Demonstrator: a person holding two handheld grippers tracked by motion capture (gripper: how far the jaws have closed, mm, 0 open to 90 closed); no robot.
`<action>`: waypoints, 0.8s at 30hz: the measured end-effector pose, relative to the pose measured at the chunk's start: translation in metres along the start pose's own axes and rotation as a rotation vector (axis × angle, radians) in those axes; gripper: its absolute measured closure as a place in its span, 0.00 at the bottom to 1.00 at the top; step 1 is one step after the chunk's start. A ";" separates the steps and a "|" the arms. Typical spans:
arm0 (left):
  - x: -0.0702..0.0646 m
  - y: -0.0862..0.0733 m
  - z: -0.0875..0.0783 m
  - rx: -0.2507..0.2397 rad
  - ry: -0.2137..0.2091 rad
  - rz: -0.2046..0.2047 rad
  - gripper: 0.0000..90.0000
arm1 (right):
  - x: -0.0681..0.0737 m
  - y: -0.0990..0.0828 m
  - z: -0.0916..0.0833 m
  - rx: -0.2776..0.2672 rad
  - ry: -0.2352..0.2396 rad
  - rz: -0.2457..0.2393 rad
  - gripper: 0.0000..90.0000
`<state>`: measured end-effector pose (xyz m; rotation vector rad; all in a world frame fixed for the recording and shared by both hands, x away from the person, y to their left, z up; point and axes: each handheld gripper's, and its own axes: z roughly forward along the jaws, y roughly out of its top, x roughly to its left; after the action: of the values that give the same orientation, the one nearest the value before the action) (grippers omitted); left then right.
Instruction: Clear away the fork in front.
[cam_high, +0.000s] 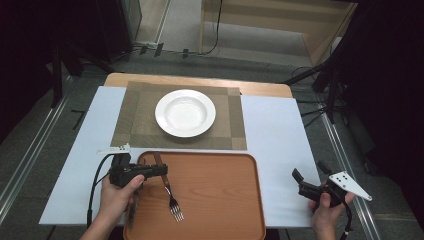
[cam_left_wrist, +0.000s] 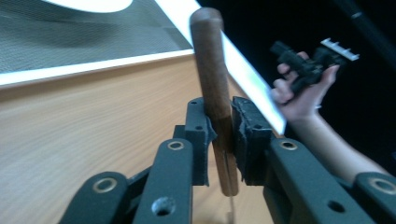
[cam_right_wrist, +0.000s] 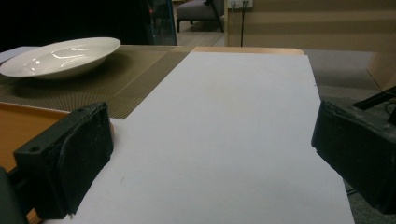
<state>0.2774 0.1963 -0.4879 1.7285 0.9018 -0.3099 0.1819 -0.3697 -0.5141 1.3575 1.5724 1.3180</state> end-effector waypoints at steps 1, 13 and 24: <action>0.000 0.000 0.001 0.005 0.024 0.010 0.82 | 0.000 0.000 0.000 -0.001 0.000 -0.002 0.00; 0.002 -0.003 0.007 0.065 0.149 0.074 0.68 | -0.002 0.000 0.000 0.000 -0.003 0.011 0.00; 0.005 -0.006 0.013 0.139 0.252 0.092 0.57 | -0.002 0.000 0.001 0.000 -0.003 0.011 0.00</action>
<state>0.2797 0.1870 -0.5004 1.9617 0.9961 -0.0958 0.1828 -0.3711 -0.5145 1.3694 1.5656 1.3218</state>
